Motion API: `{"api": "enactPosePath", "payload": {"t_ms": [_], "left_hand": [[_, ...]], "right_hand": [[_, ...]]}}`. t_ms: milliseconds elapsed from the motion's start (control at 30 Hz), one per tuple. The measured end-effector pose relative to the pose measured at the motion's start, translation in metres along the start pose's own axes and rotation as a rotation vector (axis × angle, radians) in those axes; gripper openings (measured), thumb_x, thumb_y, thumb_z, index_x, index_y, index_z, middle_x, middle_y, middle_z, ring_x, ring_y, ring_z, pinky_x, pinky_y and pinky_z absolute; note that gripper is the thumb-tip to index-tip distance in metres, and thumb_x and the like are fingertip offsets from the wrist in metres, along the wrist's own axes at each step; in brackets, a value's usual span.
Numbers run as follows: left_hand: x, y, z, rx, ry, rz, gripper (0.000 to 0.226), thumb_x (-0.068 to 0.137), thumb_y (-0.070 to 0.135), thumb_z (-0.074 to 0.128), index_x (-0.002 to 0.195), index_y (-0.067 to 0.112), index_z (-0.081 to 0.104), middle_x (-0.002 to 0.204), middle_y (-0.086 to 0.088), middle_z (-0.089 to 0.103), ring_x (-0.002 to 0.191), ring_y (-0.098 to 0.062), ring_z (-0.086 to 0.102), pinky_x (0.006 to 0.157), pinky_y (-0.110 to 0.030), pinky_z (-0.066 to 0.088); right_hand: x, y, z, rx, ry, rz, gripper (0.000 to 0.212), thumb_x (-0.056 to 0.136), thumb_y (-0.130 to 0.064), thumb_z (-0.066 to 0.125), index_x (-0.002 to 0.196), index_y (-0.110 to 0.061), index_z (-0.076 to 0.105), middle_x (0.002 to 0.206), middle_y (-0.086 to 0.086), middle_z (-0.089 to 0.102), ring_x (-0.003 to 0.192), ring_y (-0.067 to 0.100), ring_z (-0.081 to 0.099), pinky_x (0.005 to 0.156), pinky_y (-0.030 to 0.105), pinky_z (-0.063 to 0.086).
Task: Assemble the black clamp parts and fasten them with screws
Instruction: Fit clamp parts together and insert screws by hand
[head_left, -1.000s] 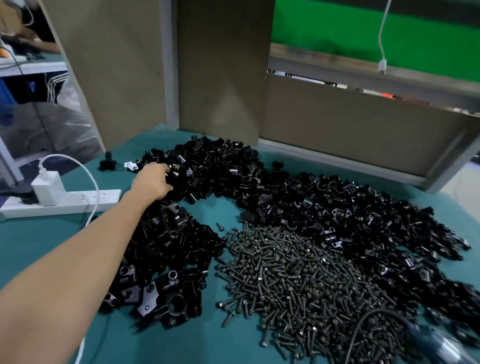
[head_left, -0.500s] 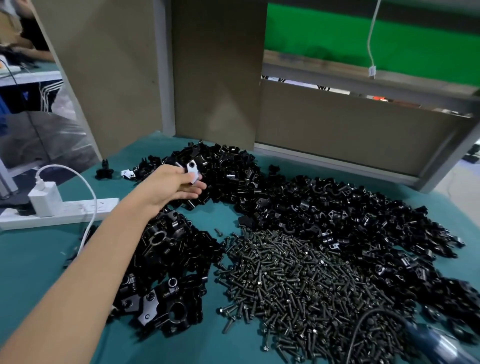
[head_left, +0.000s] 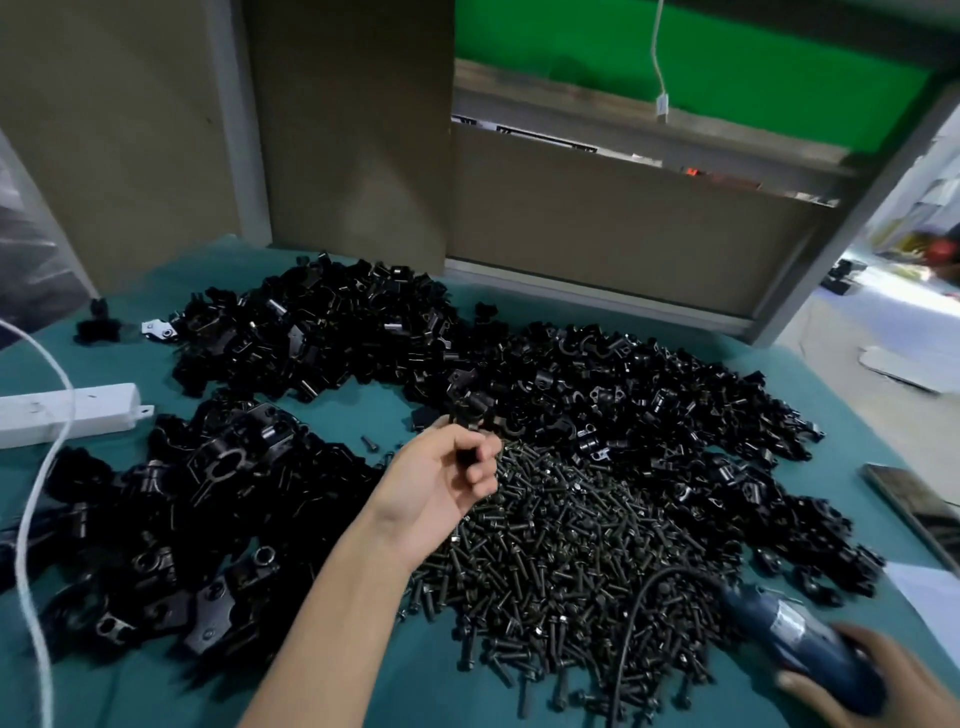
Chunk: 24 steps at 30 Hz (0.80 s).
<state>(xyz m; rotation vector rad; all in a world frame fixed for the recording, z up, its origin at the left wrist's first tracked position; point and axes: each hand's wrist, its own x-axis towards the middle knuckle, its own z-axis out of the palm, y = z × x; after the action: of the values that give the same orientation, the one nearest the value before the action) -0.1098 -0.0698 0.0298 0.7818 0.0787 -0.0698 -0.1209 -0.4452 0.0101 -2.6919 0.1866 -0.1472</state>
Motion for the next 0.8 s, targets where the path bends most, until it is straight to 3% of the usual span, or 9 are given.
{"api": "enactPosePath", "payload": {"t_ms": [67, 167, 233, 300, 367, 500, 633, 800], "left_hand": [[0.000, -0.007, -0.003, -0.015, -0.056, -0.023, 0.031, 0.088, 0.000, 0.052, 0.084, 0.019, 0.028, 0.069, -0.002, 0.043, 0.058, -0.013, 0.034, 0.052, -0.023, 0.034], [-0.003, -0.015, -0.009, -0.034, -0.130, -0.044, 0.024, 0.088, 0.010, 0.060, 0.092, 0.023, 0.040, 0.071, -0.001, 0.046, 0.059, -0.012, 0.037, 0.055, -0.023, 0.036], [-0.003, -0.018, -0.012, -0.025, -0.156, -0.050, 0.025, 0.085, 0.020, 0.067, 0.098, 0.023, 0.046, 0.074, -0.002, 0.050, 0.060, -0.012, 0.039, 0.058, -0.023, 0.037], [-0.002, -0.019, -0.012, -0.004, -0.178, -0.025, 0.029, 0.083, 0.024, 0.070, 0.101, 0.022, 0.048, 0.080, -0.004, 0.057, 0.061, -0.011, 0.042, 0.060, -0.021, 0.041], [-0.001, -0.021, -0.011, 0.015, -0.182, 0.026, 0.031, 0.083, 0.024, 0.071, 0.107, 0.018, 0.053, 0.094, -0.009, 0.066, 0.064, -0.013, 0.051, 0.060, -0.021, 0.046], [0.002, -0.026, -0.013, 0.025, -0.133, 0.124, 0.039, 0.085, 0.014, 0.068, 0.120, 0.008, 0.053, 0.133, -0.013, 0.065, 0.095, -0.024, 0.070, 0.070, -0.026, 0.057], [0.005, -0.032, -0.015, -0.104, -0.046, 0.118, 0.033, 0.088, 0.007, 0.058, 0.121, 0.010, 0.054, 0.122, -0.016, 0.070, 0.098, -0.028, 0.072, 0.073, -0.028, 0.060], [0.006, -0.036, -0.013, -0.240, -0.012, 0.091, 0.029, 0.091, 0.012, 0.055, 0.115, 0.003, 0.069, 0.120, -0.020, 0.070, 0.106, -0.030, 0.071, 0.079, -0.032, 0.060]], "right_hand": [[0.000, 0.000, 0.002, -0.065, -0.099, 0.021, 0.112, 0.033, -0.082, 0.072, 0.114, -0.006, 0.067, 0.116, 0.019, 0.067, 0.105, 0.041, 0.064, 0.102, 0.056, 0.045], [0.000, 0.000, 0.010, -0.136, 0.041, 0.082, 0.077, 0.044, -0.041, 0.092, 0.107, -0.003, 0.071, 0.113, 0.028, 0.067, 0.100, 0.046, 0.064, 0.095, 0.063, 0.047], [0.000, -0.003, 0.019, -0.119, 0.160, 0.015, 0.059, 0.053, -0.021, 0.095, 0.104, -0.002, 0.072, 0.111, 0.030, 0.066, 0.101, 0.050, 0.062, 0.093, 0.067, 0.046], [0.005, -0.006, 0.022, -0.081, 0.227, -0.071, 0.048, 0.064, -0.018, 0.088, 0.106, -0.002, 0.072, 0.114, 0.030, 0.064, 0.106, 0.050, 0.059, 0.095, 0.067, 0.044], [0.009, -0.016, 0.020, 0.027, 0.242, -0.132, 0.043, 0.075, -0.029, 0.073, 0.111, -0.008, 0.069, 0.118, 0.023, 0.061, 0.111, 0.044, 0.055, 0.097, 0.065, 0.043], [0.032, -0.049, 0.015, 0.207, 0.210, -0.280, 0.037, 0.085, -0.044, 0.060, 0.114, -0.022, 0.064, 0.115, 0.002, 0.057, 0.109, 0.026, 0.056, 0.096, 0.051, 0.047], [0.081, -0.087, 0.021, 0.360, 0.282, -0.362, 0.010, 0.093, -0.023, 0.067, 0.103, -0.026, 0.067, 0.099, -0.006, 0.066, 0.090, 0.013, 0.064, 0.084, 0.036, 0.053], [0.144, -0.135, 0.040, 0.314, 0.204, -0.353, 0.016, 0.093, -0.004, 0.064, 0.098, -0.017, 0.072, 0.087, -0.004, 0.068, 0.078, -0.004, 0.058, 0.076, 0.020, 0.050]]}}
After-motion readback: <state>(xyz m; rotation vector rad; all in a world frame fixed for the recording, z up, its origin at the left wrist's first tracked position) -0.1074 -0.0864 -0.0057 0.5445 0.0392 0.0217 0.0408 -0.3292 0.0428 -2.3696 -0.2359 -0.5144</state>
